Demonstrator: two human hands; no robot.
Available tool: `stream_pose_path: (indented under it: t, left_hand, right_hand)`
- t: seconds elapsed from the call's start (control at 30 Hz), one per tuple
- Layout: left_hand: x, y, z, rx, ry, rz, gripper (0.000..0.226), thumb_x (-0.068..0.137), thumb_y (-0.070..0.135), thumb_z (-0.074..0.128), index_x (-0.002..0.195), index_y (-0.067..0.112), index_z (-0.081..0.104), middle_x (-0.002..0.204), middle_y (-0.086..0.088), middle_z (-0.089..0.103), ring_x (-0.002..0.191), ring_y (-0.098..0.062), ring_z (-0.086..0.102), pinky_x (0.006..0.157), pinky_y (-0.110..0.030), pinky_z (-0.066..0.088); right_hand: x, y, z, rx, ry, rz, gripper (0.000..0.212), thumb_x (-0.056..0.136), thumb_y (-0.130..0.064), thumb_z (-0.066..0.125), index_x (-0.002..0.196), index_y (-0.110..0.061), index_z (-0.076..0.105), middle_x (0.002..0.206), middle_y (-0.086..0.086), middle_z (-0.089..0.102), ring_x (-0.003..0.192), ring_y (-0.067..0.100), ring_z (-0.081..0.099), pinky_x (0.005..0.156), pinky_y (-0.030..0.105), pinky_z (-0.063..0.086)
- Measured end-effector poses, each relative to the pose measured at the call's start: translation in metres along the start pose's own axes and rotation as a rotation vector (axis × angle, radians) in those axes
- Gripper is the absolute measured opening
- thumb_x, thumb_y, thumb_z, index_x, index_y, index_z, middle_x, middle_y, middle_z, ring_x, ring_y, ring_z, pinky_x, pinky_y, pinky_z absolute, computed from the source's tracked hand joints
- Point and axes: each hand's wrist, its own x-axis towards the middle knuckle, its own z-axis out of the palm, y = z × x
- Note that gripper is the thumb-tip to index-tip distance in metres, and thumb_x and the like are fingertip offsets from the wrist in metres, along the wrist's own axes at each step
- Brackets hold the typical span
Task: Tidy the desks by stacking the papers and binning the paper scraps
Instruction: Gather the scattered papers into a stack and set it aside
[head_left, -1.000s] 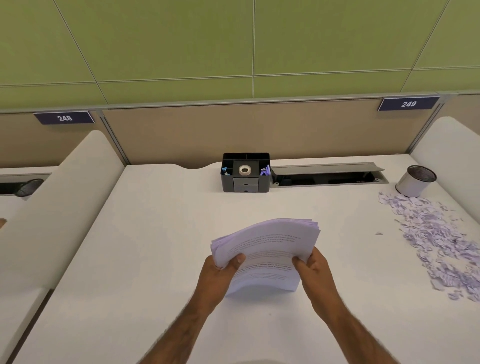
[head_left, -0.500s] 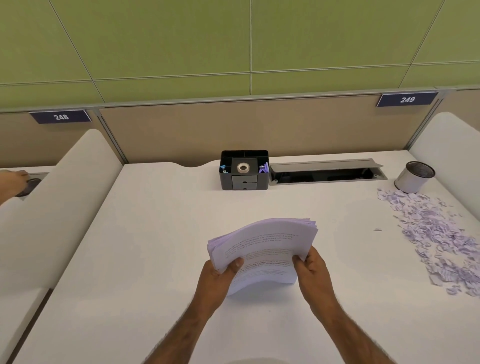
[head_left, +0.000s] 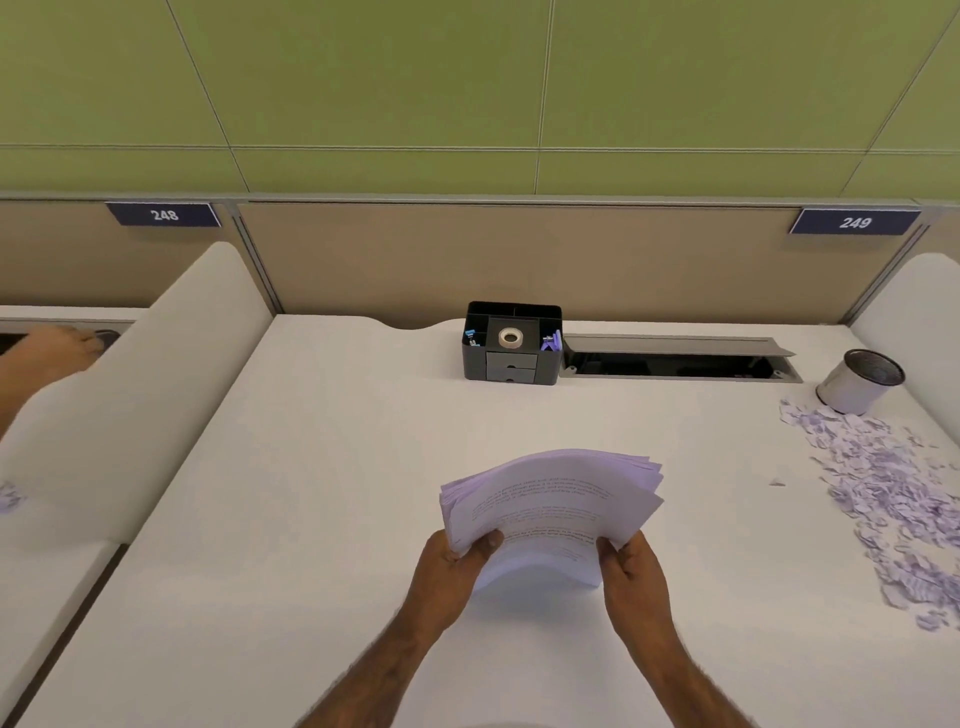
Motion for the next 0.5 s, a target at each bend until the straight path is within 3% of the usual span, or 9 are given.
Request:
stream_pose_path:
  t: [0.17,0.27,0.37,0.5]
  left_hand:
    - [-0.001,-0.006,-0.023,0.057,0.011,-0.05,0.011,0.096,0.028,0.069,0.103,0.034,0.071,0.096,0.015,0.077,0.095,-0.009,0.071,0.078,-0.019,0.056]
    - [0.006,-0.009,-0.049,0.047,0.092,-0.084,0.007,0.093,0.028,0.074,0.095,0.023,0.077,0.09,0.009,0.08,0.088,-0.01,0.074,0.078,-0.022,0.055]
    - [0.018,-0.01,-0.077,0.04,0.107,-0.139,0.007,0.093,0.02,0.072,0.096,0.017,0.078,0.089,0.006,0.08,0.085,-0.012,0.076,0.072,-0.021,0.055]
    - [0.042,-0.007,-0.13,0.053,0.094,-0.201,0.007,0.09,0.021,0.075,0.096,0.022,0.078,0.089,0.009,0.08,0.086,-0.009,0.076,0.07,-0.016,0.053]
  right_hand:
    - [0.0,-0.002,0.013,-0.03,-0.019,0.015,0.037,0.099,0.0,0.049,0.11,-0.03,0.067,0.102,-0.026,0.071,0.097,-0.008,0.063,0.08,0.015,0.048]
    - [-0.002,-0.008,0.034,-0.05,-0.077,0.022,0.038,0.096,0.001,0.058,0.101,-0.035,0.068,0.096,-0.033,0.071,0.092,-0.009,0.066,0.074,0.009,0.05]
    - [0.004,-0.014,0.055,-0.069,-0.15,0.084,0.042,0.092,0.001,0.062,0.091,-0.04,0.07,0.091,-0.025,0.075,0.087,0.0,0.071,0.075,0.017,0.055]
    - [0.021,-0.031,0.095,-0.142,-0.248,0.128,0.036,0.087,-0.005,0.069,0.084,-0.041,0.073,0.085,-0.021,0.076,0.081,0.002,0.072,0.076,0.022,0.055]
